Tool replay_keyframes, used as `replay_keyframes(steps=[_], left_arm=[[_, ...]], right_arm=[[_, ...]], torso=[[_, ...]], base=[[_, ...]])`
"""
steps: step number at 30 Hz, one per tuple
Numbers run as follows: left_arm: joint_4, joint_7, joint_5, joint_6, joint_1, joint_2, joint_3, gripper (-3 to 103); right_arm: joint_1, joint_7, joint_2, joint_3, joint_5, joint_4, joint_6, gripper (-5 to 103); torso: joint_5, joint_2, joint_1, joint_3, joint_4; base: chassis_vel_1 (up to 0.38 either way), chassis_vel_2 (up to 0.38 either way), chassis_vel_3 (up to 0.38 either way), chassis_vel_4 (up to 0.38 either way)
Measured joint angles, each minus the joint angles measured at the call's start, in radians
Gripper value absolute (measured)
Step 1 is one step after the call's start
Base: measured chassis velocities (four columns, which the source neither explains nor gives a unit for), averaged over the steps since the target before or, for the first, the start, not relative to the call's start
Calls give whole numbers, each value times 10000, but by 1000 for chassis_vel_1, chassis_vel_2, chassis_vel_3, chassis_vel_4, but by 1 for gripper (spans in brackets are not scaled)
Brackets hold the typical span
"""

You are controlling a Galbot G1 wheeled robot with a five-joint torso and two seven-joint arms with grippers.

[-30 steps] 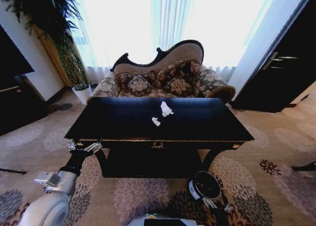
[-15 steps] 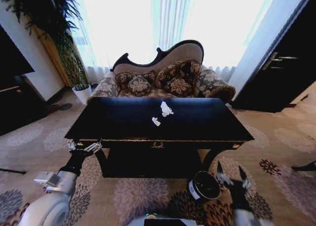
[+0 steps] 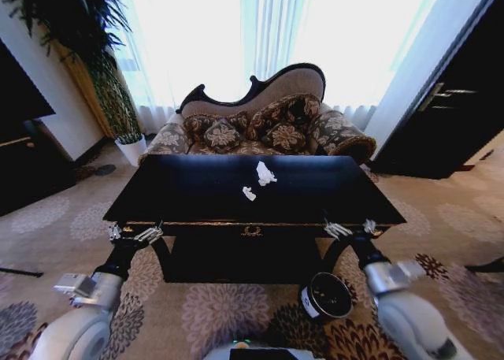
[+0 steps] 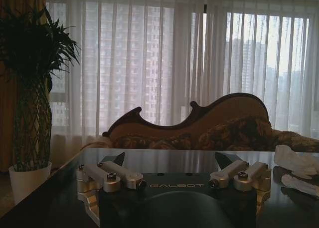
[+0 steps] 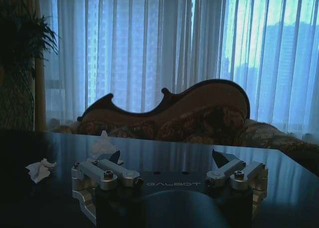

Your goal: Move to the front of the table and place the trash on the table into the trash bin.

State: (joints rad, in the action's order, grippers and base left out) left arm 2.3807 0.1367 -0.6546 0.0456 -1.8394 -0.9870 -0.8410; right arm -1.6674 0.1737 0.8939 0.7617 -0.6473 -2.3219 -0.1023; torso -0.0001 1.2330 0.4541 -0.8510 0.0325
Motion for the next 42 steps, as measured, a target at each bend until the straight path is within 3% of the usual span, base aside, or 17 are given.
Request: replay_keyframes(steps=[2,5,7,8,11,12,16,19,23,25,27,29,32,42], left_arm=[[0,0,0,0,1,0,0,100],[0,0,0,0,0,0,0,100],[0,0,0,0,0,-1,0,100],[0,0,0,0,0,-1,0,100],[0,0,0,0,1,0,0,100],[0,0,0,0,1,0,0,100],[0,0,0,0,0,0,0,100],[0,-1,0,0,0,0,0,100],[0,1,0,1,0,0,0,100],[0,0,0,0,1,0,0,100],[0,0,0,0,0,0,0,100],[0,0,0,0,1,0,0,100],[0,0,0,0,0,0,0,100],[0,0,0,0,1,0,0,100]], right_arm=[[464,377,-550,-75,-797,-71,-646,100],[978,624,-1063,-291,-1419,-5,-1032,100],[1918,986,-2115,-684,-2410,321,-1586,100],[1918,986,-2115,-684,-2410,321,-1586,100],[3014,1280,-3404,-1410,-3297,987,-1937,100],[3014,1280,-3404,-1410,-3297,987,-1937,100],[4501,1545,-4234,-2631,-3839,1678,-2098,100],[6830,1981,-4653,-4618,-4534,2346,-2339,100],[8557,2297,-4718,-6180,-5065,2734,-2531,100],[10378,2541,-4654,-7801,-5486,3124,-2702,100],[10805,2626,-4607,-8234,-5627,3219,-2753,100],[12227,2957,-4306,-9760,-6140,3566,-2958,100],[13824,3233,-3885,-11224,-6426,3913,-3102,100],[15957,3643,-2689,-13566,-6724,4804,-3244,100]], torso=[[0,0,-2,2,6],[1,0,-2,2,1],[-3,0,-1,0,-4],[-3,0,-1,0,-4],[-3,0,0,0,0],[-3,0,0,0,0],[1,0,-3,1,1],[-1,0,-2,0,-1],[1,0,-1,0,1],[-5,0,-2,1,-1],[-3,1,-2,2,-1],[1,0,-2,1,1],[-4,1,-1,1,-2],[-3,1,-1,1,-1]], base=[[0,0,0,0],[0,0,0,0],[0,0,0,0],[0,0,0,0],[0,0,0,0],[0,0,0,0],[0,0,0,0],[0,0,0,0],[0,0,0,0],[0,0,0,0],[0,0,0,0],[0,0,0,0],[0,0,0,0],[0,0,0,0]])
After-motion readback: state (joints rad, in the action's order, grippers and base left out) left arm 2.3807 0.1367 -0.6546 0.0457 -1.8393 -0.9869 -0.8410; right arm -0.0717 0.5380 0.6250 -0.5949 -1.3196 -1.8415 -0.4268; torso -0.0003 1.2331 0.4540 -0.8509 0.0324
